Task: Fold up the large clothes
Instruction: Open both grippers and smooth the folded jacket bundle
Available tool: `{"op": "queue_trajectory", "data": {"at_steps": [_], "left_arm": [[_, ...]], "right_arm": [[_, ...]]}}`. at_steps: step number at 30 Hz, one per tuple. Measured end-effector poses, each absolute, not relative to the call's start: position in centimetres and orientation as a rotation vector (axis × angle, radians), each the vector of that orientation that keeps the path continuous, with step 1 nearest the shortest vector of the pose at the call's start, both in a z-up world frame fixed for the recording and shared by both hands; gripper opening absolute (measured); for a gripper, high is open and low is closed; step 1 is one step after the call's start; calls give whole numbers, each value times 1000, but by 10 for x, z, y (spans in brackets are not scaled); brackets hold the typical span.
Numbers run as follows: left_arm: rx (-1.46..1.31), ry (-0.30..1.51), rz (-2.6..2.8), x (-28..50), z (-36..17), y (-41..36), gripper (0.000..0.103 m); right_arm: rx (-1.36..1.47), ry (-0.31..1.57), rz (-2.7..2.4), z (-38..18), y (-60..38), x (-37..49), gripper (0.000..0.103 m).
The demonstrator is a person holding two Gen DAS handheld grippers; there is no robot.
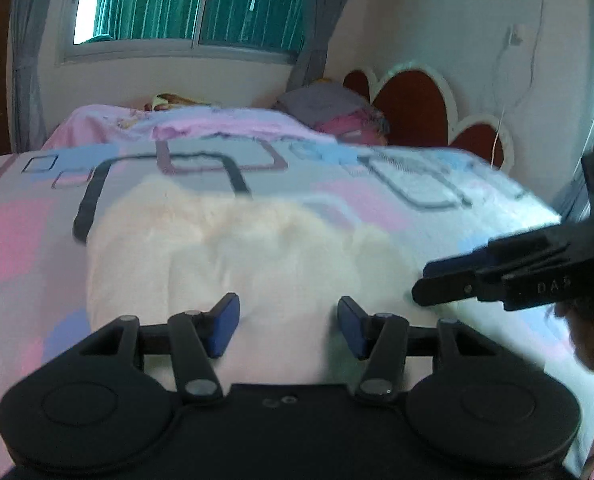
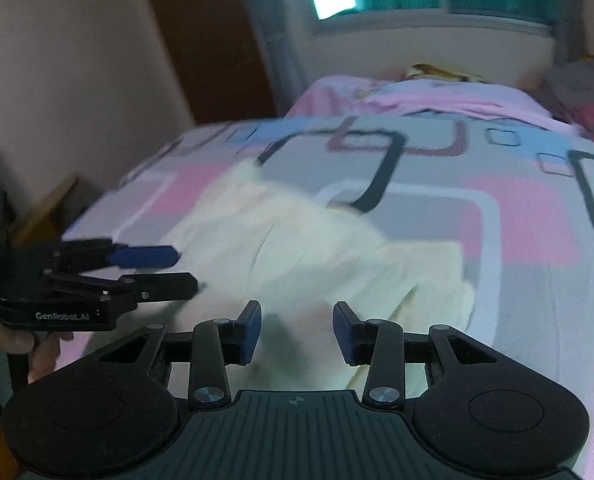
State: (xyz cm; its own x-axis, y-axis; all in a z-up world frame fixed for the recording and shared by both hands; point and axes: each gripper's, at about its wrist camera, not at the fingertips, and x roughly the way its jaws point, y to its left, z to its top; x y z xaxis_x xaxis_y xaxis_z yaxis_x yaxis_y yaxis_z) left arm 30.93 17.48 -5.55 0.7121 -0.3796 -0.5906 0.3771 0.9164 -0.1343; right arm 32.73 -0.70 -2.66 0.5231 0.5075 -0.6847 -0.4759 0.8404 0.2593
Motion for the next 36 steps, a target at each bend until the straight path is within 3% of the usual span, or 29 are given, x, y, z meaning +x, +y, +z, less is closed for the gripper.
{"op": "queue_trajectory", "data": {"at_steps": [7, 22, 36], "left_arm": [[26, 680, -349, 304, -66, 164, 53], [49, 646, -249, 242, -50, 158, 53], [27, 692, -134, 194, -84, 167, 55]], "right_arm": [[8, 903, 544, -58, -3, 327, 41], [50, 773, 671, -13, -23, 255, 41], [-90, 838, 643, -70, 3, 237, 41]]}}
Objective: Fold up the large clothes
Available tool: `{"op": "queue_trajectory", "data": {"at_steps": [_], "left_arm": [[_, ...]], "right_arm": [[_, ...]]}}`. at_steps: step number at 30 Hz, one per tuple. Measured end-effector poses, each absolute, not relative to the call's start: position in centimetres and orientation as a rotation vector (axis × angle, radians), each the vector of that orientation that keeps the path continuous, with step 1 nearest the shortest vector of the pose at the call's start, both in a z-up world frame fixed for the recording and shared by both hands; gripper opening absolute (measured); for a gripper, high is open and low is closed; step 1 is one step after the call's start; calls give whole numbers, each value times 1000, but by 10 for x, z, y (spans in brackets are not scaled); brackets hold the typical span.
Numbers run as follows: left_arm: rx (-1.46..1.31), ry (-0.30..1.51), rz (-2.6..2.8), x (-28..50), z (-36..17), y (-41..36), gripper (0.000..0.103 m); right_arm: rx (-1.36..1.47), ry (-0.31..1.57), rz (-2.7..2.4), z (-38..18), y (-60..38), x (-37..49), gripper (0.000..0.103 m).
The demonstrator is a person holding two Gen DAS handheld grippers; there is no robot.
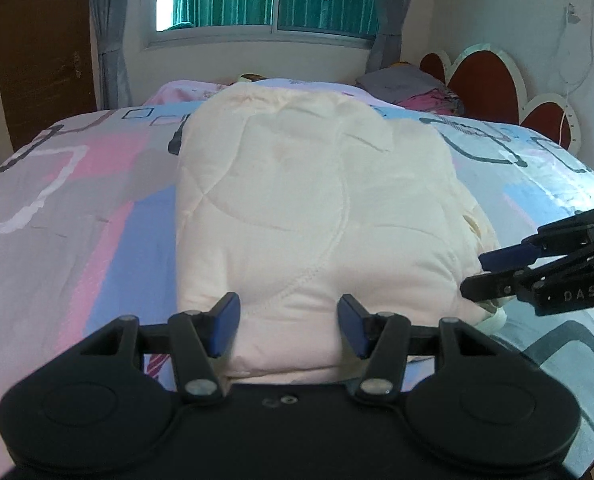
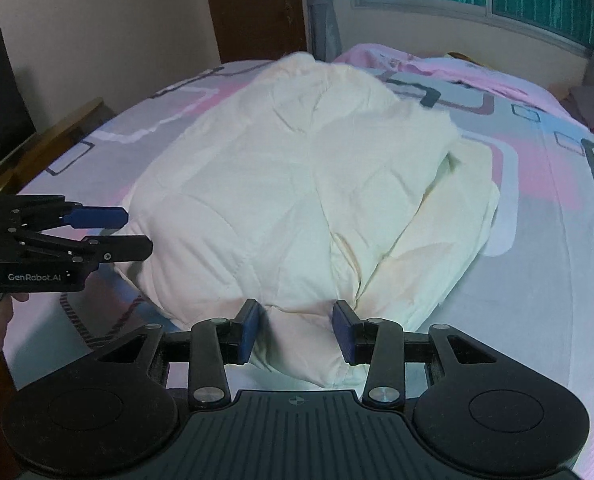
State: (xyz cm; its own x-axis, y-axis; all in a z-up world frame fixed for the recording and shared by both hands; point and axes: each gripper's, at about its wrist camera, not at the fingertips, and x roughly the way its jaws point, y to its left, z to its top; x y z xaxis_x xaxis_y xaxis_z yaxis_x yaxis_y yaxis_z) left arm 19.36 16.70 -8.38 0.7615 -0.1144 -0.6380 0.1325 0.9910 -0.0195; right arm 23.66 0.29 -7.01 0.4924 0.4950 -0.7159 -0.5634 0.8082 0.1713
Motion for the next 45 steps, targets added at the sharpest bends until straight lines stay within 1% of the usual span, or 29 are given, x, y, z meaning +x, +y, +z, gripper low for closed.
{"op": "queue_trajectory", "data": {"at_steps": [5, 9, 14, 16, 17, 18, 19, 20, 22, 27, 33, 38, 45], "left_arm": [[82, 708, -106, 193, -84, 161, 55], [76, 698, -41, 168, -68, 160, 53], [21, 651, -38, 129, -49, 144, 53], [-7, 630, -41, 114, -37, 133, 58], [-21, 618, -41, 108, -32, 128, 66], [-33, 602, -37, 101, -27, 123, 82], [-41, 581, -17, 93, -22, 117, 91], [-43, 560, 14, 87, -18, 112, 102], [-27, 524, 67, 71, -12, 99, 103], [-41, 580, 49, 41, -6, 85, 103], [-18, 571, 20, 3, 0, 63, 103], [-7, 545, 2, -16, 7, 48, 103], [-7, 523, -1, -31, 9, 39, 103]], "right_arm": [[-83, 844, 612, -70, 0, 236, 41], [-27, 807, 491, -46, -32, 215, 41], [5, 759, 482, -20, -57, 178, 41], [21, 734, 485, -9, -61, 163, 41], [34, 722, 486, -3, -62, 156, 41], [50, 715, 483, 2, -65, 150, 41], [62, 714, 472, 5, -64, 144, 48], [73, 714, 443, 8, -67, 139, 98], [89, 662, 374, 12, -73, 123, 103], [96, 668, 326, 14, -89, 93, 103], [67, 695, 271, 14, -91, 49, 103], [6, 655, 236, 17, -88, 8, 103], [3, 627, 244, 26, -93, -9, 103]]}}
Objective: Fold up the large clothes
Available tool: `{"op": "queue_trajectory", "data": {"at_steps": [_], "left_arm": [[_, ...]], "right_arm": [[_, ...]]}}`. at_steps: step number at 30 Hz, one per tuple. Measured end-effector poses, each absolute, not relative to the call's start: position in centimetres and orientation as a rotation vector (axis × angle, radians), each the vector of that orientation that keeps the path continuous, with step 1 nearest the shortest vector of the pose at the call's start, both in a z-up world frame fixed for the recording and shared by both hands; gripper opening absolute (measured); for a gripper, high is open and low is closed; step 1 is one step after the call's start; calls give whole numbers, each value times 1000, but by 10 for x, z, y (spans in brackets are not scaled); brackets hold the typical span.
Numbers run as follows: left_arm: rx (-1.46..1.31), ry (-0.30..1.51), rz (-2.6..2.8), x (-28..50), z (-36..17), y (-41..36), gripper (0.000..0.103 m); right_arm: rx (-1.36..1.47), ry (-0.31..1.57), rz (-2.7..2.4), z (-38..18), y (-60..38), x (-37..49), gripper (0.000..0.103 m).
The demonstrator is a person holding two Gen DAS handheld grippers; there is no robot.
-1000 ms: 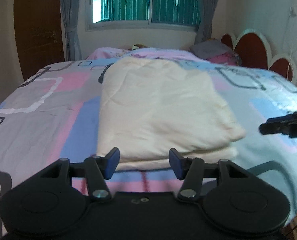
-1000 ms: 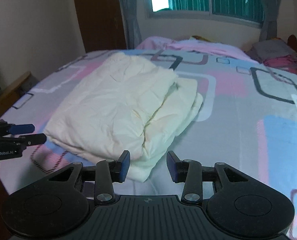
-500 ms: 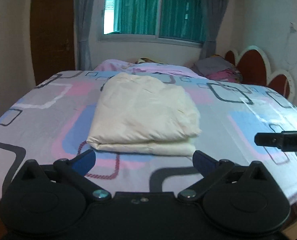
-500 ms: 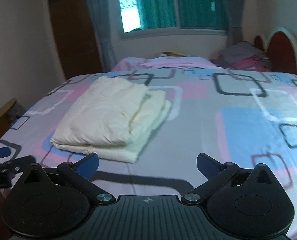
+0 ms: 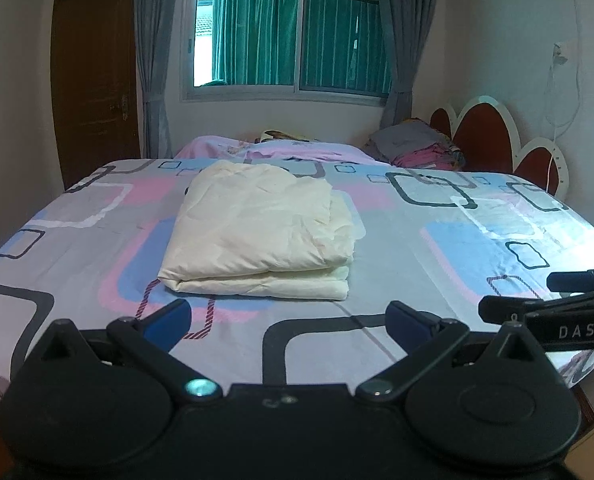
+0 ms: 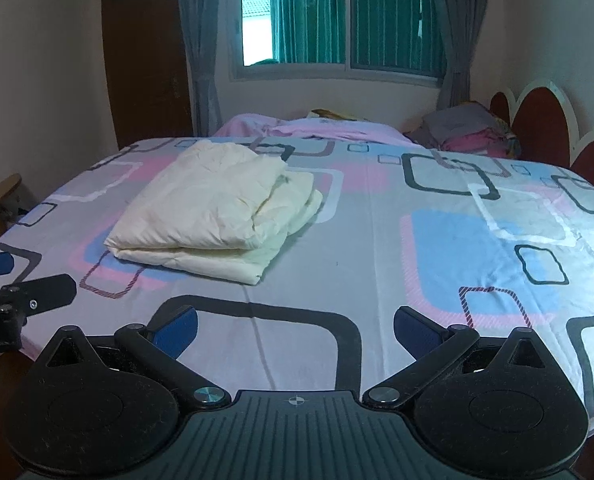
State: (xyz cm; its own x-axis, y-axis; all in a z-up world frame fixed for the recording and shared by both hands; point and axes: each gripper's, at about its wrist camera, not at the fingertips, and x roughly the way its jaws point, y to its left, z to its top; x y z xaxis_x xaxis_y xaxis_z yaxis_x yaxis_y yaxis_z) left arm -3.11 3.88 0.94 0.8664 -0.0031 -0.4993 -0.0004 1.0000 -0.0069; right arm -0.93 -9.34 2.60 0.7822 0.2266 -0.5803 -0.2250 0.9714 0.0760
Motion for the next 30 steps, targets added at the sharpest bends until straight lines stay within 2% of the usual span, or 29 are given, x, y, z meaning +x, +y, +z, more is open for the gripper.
{"op": "queue_trajectory", "data": {"at_steps": [30], "left_arm": [[-5, 486, 4, -30, 14, 43, 103]], "right_arm": [[-1, 600, 262, 43, -102, -11, 103]]}}
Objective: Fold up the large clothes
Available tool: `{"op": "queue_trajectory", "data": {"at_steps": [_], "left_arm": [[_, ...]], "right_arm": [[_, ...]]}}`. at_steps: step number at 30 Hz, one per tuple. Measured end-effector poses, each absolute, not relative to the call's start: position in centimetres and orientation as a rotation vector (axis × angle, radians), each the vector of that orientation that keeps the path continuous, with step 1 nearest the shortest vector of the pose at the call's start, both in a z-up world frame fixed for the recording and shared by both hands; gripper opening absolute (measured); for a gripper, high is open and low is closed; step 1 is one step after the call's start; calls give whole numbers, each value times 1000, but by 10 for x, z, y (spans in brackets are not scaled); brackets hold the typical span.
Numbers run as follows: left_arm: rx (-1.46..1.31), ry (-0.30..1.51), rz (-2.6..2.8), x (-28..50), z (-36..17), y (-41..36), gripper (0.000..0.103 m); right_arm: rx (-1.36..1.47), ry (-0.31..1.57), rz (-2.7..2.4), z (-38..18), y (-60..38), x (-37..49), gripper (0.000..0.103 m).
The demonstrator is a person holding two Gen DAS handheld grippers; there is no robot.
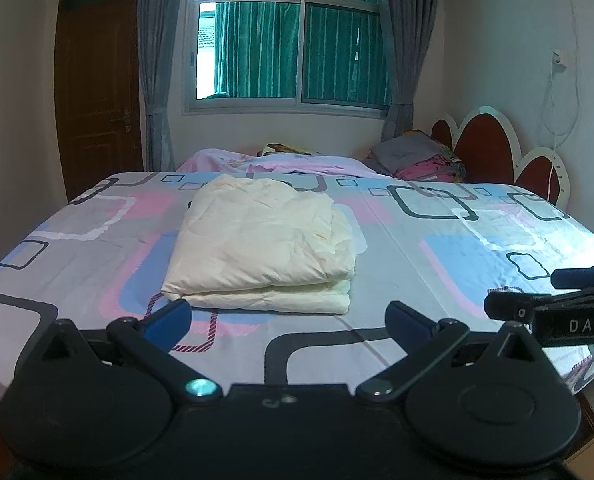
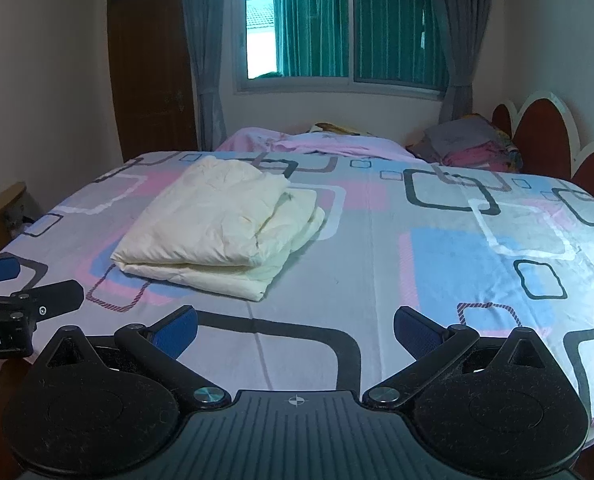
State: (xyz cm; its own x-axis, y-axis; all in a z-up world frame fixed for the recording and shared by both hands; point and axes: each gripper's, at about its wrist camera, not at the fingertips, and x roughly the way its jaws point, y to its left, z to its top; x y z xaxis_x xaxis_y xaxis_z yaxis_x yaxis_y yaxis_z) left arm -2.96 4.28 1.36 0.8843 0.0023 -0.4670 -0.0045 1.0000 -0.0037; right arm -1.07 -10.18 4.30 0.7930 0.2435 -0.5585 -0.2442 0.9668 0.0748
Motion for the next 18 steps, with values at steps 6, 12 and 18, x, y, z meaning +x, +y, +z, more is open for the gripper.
{"op": "queue_trajectory", "data": {"at_steps": [6, 12, 18], "left_arm": [[-5, 484, 0, -29, 15, 44, 103], [-3, 485, 2, -30, 15, 42, 103], [-3, 487, 2, -30, 15, 42, 103]], "right_arm": [[0, 602, 267, 43, -102, -10, 103], [-19, 595, 269, 43, -102, -12, 103], [-11, 594, 265, 43, -105, -11, 103]]}}
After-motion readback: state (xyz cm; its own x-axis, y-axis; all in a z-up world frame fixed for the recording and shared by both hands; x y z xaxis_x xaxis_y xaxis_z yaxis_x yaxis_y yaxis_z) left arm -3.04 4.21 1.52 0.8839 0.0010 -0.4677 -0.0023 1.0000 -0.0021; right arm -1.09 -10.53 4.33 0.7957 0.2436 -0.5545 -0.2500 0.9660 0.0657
